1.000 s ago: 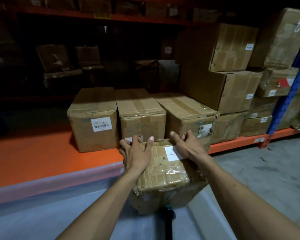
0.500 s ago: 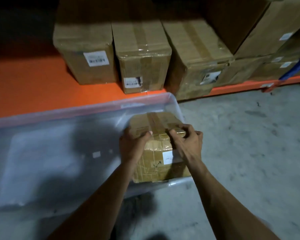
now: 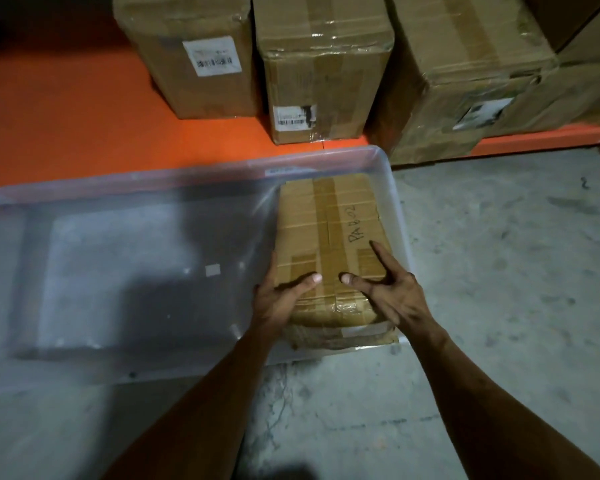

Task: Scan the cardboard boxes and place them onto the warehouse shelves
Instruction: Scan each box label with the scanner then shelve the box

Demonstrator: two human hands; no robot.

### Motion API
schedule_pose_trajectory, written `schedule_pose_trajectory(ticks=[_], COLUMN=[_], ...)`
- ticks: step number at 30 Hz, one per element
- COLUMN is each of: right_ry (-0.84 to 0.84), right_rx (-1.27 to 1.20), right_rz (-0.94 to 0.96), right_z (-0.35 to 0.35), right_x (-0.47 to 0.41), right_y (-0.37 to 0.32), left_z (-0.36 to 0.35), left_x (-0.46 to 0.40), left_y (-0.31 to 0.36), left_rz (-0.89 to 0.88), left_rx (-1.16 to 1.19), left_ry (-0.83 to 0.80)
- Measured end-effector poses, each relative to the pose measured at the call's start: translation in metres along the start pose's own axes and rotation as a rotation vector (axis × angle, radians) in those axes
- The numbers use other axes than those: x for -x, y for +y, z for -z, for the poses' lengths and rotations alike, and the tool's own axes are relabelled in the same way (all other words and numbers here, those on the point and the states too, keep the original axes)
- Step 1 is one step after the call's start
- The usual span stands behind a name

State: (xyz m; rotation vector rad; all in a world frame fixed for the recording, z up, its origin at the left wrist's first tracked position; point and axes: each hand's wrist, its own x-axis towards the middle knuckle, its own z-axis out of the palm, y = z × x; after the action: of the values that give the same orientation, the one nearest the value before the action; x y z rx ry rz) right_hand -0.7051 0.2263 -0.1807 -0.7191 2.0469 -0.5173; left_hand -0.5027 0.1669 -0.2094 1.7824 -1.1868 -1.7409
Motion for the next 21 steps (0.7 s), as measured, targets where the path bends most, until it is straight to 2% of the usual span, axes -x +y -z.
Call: schedule_pose_trajectory(ticks=[2, 6, 14, 18, 21], right_ry=[-0.004, 0.041, 0.056, 0.088, 0.14], right_rx=[-0.084, -0.061, -0.135, -0.132, -0.133], right_rz=[0.021, 0.042, -0.004, 0.007, 0.016], right_z=[-0.002, 0.001, 0.043, 0.083, 0.117], right_x=[-0.002, 0.004, 0.084, 0.154, 0.21], right_y=[0.004, 0.003, -0.035, -0.09, -0.141], left_z=[-0.002, -0.001, 0.031, 0.055, 0.077], left_x=[-0.005, 0.003, 0.079, 0.139, 0.19], left_y=[-0.002, 0.003, 0.071, 0.144, 0.208], left_rz=[-0.011, -0.082, -0.094, -0.054, -0.088], left_rx=[0.068, 0.096, 0.027, -0.009, 0.011], left_ry=[-0.012, -0.019, -0.151, -0.181, -0.212])
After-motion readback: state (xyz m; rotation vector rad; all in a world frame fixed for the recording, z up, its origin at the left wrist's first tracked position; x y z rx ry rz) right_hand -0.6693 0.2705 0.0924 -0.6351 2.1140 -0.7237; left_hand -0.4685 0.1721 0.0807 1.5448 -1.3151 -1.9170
